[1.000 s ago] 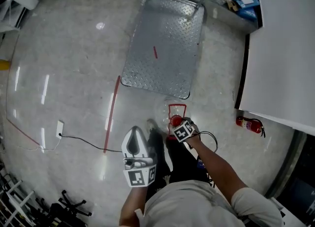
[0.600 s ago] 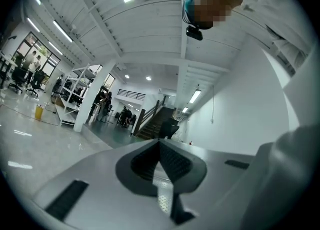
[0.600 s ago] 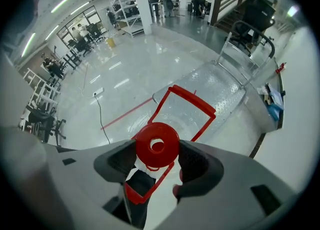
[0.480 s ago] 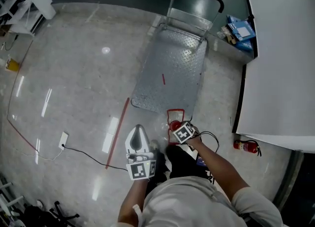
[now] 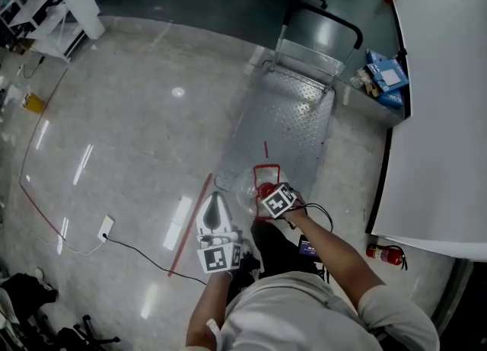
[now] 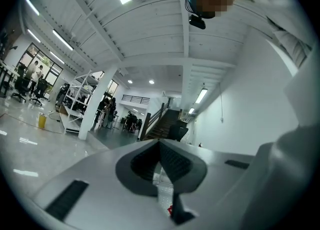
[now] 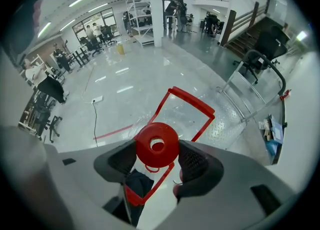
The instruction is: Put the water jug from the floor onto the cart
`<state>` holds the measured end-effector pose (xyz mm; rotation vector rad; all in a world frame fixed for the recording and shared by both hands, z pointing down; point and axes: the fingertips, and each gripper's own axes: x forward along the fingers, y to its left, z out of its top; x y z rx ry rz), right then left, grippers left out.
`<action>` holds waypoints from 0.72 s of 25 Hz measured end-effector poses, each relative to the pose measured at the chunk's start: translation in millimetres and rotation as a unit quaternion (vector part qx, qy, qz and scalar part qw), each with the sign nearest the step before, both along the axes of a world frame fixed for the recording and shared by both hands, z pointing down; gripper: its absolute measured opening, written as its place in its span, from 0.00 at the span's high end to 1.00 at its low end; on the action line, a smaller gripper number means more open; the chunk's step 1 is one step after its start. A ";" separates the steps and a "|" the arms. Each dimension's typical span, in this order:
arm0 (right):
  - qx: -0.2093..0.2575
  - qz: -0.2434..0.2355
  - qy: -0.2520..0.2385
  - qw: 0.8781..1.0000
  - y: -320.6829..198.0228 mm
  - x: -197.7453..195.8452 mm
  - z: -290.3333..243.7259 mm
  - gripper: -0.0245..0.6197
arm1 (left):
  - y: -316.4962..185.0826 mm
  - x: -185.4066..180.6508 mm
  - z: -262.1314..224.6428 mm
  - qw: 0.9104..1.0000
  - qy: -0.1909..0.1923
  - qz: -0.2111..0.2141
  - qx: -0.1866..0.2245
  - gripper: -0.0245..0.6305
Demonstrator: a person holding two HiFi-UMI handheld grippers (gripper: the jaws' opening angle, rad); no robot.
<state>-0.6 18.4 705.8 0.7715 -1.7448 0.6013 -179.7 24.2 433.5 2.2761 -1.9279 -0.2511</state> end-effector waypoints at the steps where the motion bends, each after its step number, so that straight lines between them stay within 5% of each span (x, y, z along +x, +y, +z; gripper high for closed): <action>1: 0.000 -0.003 0.000 1.000 -14.5 -2.9 2.4 0.55 | -12.9 -1.3 1.7 1.000 -0.003 -0.003 -0.002 0.96; 9: -0.011 -0.041 0.001 0.999 -101.8 -21.1 25.0 0.55 | -100.1 -10.0 13.2 0.999 -0.017 -0.037 -0.028 0.96; 18: -0.020 -0.025 -0.008 0.999 -158.1 -18.5 41.6 0.55 | -162.1 -7.5 33.0 0.998 -0.030 -0.042 -0.047 0.96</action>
